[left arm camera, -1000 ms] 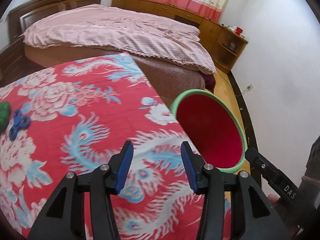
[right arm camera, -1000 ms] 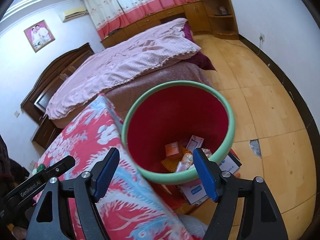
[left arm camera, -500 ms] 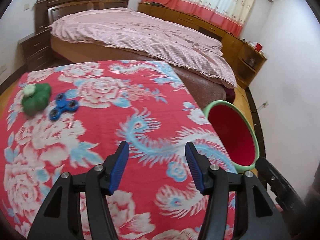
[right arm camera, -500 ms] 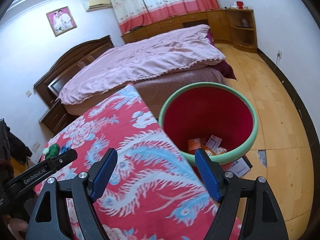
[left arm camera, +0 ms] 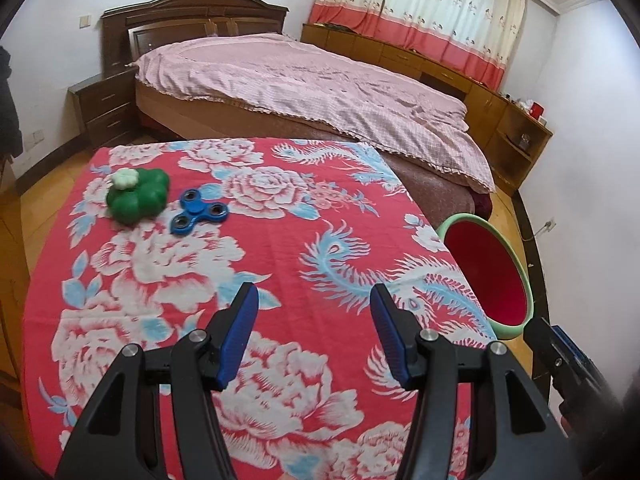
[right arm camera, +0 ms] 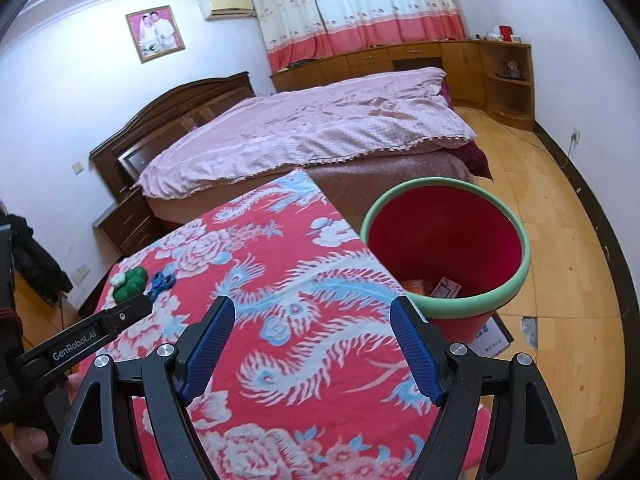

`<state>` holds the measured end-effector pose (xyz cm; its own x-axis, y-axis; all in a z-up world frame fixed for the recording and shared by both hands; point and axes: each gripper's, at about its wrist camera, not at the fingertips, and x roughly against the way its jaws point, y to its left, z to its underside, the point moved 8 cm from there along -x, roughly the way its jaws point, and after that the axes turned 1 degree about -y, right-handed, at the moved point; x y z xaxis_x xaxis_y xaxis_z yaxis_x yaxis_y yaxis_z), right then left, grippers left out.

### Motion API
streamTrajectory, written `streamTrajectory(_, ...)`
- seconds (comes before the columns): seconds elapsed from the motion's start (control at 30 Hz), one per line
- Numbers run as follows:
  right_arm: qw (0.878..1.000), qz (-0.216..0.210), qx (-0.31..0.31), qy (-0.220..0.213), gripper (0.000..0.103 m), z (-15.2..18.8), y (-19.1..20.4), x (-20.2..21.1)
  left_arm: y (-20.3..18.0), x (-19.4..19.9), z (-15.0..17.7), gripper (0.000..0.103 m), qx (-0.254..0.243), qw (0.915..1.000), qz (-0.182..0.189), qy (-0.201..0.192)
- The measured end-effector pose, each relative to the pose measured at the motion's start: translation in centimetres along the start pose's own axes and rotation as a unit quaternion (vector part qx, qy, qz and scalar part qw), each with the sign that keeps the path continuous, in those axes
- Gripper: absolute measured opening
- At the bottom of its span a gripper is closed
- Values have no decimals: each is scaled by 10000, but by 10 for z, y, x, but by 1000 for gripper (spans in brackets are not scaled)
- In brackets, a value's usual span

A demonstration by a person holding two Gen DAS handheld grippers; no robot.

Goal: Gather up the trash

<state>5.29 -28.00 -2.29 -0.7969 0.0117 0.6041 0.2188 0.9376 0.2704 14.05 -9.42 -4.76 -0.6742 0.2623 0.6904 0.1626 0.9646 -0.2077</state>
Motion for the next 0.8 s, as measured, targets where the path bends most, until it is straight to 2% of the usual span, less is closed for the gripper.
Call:
streamTrajectory(0.53, 9997, -96, 219, -103, 81, 11, 22, 22, 23, 41, 6, 58, 163, 9987, -323, -352)
streamTrajectory(0.8, 9993, -167, 278, -183, 81, 12, 31, 31, 29, 58, 7, 58, 210, 9978, -359, -519)
